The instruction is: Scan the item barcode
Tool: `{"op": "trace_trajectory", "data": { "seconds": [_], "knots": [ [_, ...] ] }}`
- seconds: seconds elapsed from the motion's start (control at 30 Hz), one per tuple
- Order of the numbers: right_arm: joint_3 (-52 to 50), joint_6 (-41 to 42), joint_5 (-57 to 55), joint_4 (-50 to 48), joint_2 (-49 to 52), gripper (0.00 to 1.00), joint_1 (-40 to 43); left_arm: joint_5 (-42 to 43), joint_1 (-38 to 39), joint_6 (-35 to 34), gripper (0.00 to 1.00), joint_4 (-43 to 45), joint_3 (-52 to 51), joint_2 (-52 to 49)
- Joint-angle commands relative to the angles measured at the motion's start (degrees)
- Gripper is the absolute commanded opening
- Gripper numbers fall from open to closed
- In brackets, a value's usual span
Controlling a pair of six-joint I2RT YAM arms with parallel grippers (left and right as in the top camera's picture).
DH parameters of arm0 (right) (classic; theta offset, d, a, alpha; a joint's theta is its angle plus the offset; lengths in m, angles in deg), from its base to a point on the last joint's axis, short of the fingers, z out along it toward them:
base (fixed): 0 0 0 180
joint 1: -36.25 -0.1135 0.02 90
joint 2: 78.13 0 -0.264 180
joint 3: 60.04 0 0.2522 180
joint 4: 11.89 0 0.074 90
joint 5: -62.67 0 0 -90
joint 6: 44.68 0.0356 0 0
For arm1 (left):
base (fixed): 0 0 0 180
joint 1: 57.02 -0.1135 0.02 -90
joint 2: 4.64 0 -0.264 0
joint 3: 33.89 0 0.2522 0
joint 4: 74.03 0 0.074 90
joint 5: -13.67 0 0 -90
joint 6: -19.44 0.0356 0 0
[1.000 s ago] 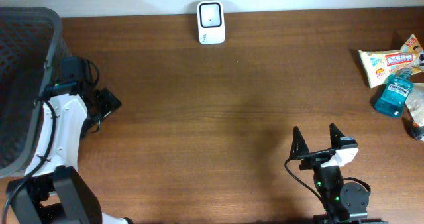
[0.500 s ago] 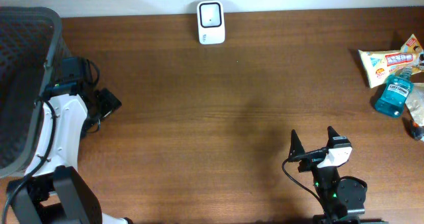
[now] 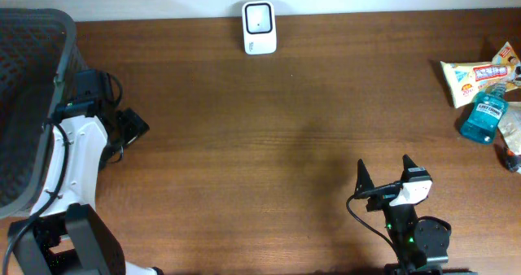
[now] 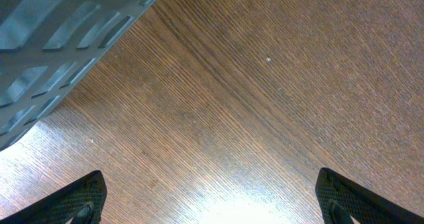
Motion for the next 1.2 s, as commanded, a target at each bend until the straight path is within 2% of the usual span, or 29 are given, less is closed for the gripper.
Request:
{"op": "trace_trajectory", "data": {
  "seconds": [0.0, 1.17],
  "knots": [
    [-0.44, -0.20, -0.31, 0.15, -0.55, 0.99, -0.42, -0.24, -0.46, -0.13, 0.99, 0.07, -0.17, -0.31],
    [-0.44, -0.20, -0.31, 0.15, -0.55, 0.98, -0.42, -0.28, -0.46, -0.11, 0.99, -0.15, -0.17, 1.16]
  ]
}}
